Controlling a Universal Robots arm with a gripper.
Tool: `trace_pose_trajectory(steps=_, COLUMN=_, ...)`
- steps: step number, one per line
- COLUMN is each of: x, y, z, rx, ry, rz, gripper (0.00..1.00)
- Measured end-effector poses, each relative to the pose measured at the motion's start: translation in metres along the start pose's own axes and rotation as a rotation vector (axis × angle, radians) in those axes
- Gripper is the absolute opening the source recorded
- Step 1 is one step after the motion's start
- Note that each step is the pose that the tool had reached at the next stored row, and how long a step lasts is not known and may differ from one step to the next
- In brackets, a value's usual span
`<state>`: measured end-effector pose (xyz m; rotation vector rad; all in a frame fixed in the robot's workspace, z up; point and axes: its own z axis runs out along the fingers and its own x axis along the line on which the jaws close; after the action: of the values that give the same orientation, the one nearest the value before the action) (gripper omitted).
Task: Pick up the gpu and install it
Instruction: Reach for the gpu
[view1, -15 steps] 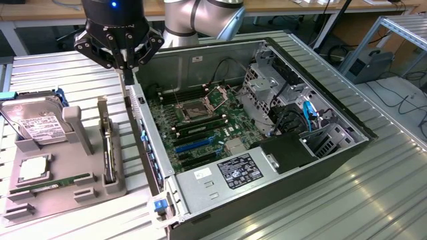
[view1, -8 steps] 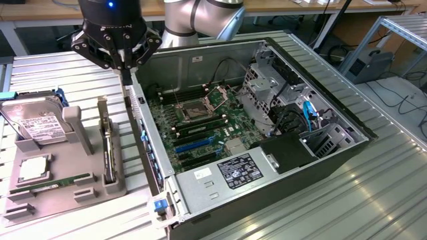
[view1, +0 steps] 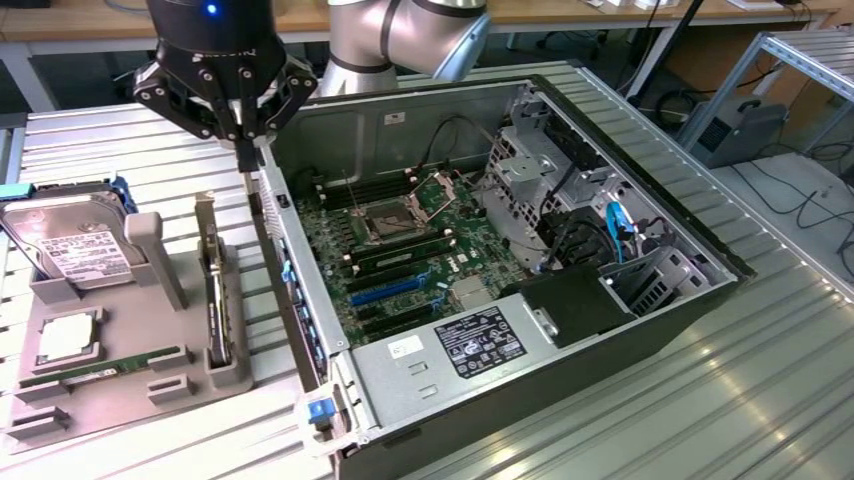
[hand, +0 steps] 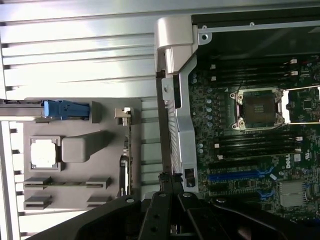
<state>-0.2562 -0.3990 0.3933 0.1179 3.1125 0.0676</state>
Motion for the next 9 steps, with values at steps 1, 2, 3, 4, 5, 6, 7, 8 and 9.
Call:
trace_pose_trajectory(steps=1, x=0.0006, y=0.0, z=0.0, rx=-0.0001, ry=-0.0001, rz=0.0, gripper=0.11)
trace_pose_trajectory(steps=2, x=0.0013, y=-0.0001, z=0.0, rx=0.0, ry=0.0, rz=0.0, gripper=0.11)
trace_pose_trajectory(steps=3, x=0.0019, y=-0.0001, z=-0.0001, rx=0.0, ry=0.0, rz=0.0, gripper=0.11)
trace_pose_trajectory(steps=4, x=0.0024, y=-0.0002, z=-0.0001, rx=0.0, ry=0.0, rz=0.0, gripper=0.11)
trace_pose_trajectory(steps=5, x=0.003, y=-0.0002, z=-0.0001, rx=0.0, ry=0.0, rz=0.0, gripper=0.11)
trace_pose_trajectory(steps=6, x=0.0036, y=-0.0003, z=-0.0001, rx=0.0, ry=0.0, rz=0.0, gripper=0.11)
trace_pose_trajectory(steps=7, x=0.0041, y=-0.0003, z=-0.0001, rx=-0.0001, ry=-0.0001, rz=0.0, gripper=0.11)
trace_pose_trajectory(steps=8, x=0.0047, y=-0.0003, z=-0.0001, rx=-0.0001, ry=0.0, rz=0.0, gripper=0.11)
trace_pose_trajectory(steps=9, x=0.0053, y=-0.0004, z=-0.0001, rx=0.0, ry=0.0, rz=0.0, gripper=0.11)
